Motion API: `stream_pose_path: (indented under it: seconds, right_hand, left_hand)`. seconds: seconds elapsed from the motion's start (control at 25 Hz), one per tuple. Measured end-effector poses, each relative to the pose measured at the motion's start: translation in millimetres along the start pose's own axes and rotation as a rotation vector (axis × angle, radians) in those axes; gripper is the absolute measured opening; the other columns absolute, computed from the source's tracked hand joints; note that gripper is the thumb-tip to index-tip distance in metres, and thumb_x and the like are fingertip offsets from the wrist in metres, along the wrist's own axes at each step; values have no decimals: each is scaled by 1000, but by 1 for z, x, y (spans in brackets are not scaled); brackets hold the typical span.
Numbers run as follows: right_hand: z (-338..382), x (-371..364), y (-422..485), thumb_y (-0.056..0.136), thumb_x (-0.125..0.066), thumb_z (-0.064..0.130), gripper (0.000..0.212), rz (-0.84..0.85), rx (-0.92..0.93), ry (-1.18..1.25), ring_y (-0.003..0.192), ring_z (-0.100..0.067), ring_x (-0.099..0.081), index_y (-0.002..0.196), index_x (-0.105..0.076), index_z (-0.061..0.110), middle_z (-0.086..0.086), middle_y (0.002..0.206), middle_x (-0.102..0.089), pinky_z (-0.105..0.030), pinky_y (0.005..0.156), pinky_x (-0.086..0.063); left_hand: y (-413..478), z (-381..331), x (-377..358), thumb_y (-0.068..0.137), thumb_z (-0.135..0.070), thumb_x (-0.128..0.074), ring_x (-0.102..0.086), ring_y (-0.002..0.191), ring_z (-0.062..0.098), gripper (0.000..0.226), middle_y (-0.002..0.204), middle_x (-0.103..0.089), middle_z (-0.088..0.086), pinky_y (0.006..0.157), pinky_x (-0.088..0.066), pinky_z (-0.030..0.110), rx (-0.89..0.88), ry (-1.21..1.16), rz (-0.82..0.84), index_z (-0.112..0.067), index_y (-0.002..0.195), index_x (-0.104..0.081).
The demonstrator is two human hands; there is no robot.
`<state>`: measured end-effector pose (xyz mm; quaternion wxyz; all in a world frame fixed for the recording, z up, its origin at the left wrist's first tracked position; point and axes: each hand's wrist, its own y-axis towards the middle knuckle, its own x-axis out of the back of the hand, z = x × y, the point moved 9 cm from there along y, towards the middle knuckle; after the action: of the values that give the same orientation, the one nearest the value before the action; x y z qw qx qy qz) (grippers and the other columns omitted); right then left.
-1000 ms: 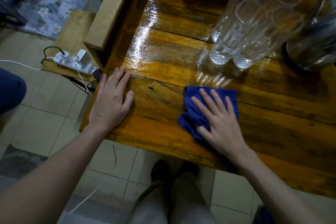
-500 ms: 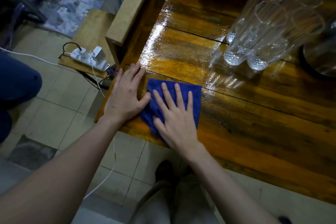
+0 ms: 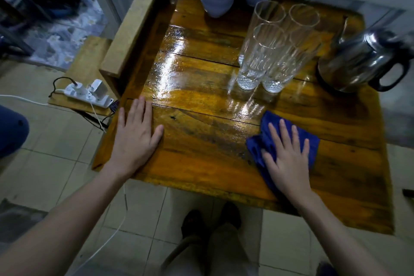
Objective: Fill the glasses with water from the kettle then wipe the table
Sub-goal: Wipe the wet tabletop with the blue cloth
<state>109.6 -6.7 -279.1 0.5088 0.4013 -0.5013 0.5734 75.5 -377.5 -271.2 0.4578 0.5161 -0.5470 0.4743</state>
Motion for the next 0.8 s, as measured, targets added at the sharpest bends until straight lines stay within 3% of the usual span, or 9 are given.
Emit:
stream_pose_path:
  seconds: [0.08, 0.16, 0.36, 0.52, 0.68, 0.8]
  right_hand:
    - [19, -1, 24, 90, -26, 57, 73, -22, -154, 65, 151, -29, 9, 156, -10, 31, 2, 165, 3, -60, 118, 4]
    - [57, -4, 37, 90, -28, 54, 73, -30, -121, 91, 151, -32, 8, 156, -12, 30, 0, 165, 0, -61, 117, 7]
    - [112, -13, -4, 88, -31, 47, 69, 11, 347, 73, 152, -27, 2, 155, -20, 32, 3, 164, -9, -56, 120, 5]
    - [87, -22, -49, 86, -43, 42, 73, 52, 629, -2, 152, -24, -4, 154, -21, 31, 2, 163, -15, -50, 121, 2]
    - [2, -12, -54, 84, -46, 47, 80, 32, 440, -5, 152, -19, 0, 155, -15, 33, 4, 165, -9, -51, 121, -3]
    - [-42, 1, -31, 90, -30, 62, 75, -24, 168, -29, 152, -19, 6, 156, -10, 32, 6, 165, 0, -54, 121, -1]
  left_hand:
    - [-1, -22, 1, 98, -55, -17, -2, 152, 22, 73, 164, -6, 10, 122, -5, 50, 25, -63, -8, -10, 156, -13]
    - [-3, -61, 0, 99, -51, -24, -5, 152, 21, 68, 163, -11, 9, 123, -4, 47, -16, -113, -40, -12, 154, -19]
    - [-10, -97, -14, 101, -46, -26, -10, 151, 18, 62, 163, -17, 7, 123, -6, 44, 43, -110, -73, -14, 154, -22]
    - [-11, -96, -14, 100, -46, -25, -11, 151, 19, 64, 162, -18, 7, 123, -7, 45, 19, -95, -83, -13, 154, -24]
    - [-11, -100, -14, 99, -46, -24, -11, 151, 20, 64, 162, -19, 9, 123, -7, 47, 27, -95, -91, -11, 153, -25]
    - [-10, -99, -13, 99, -44, -24, -12, 151, 22, 64, 162, -19, 10, 123, -8, 48, 24, -92, -99, -10, 153, -25]
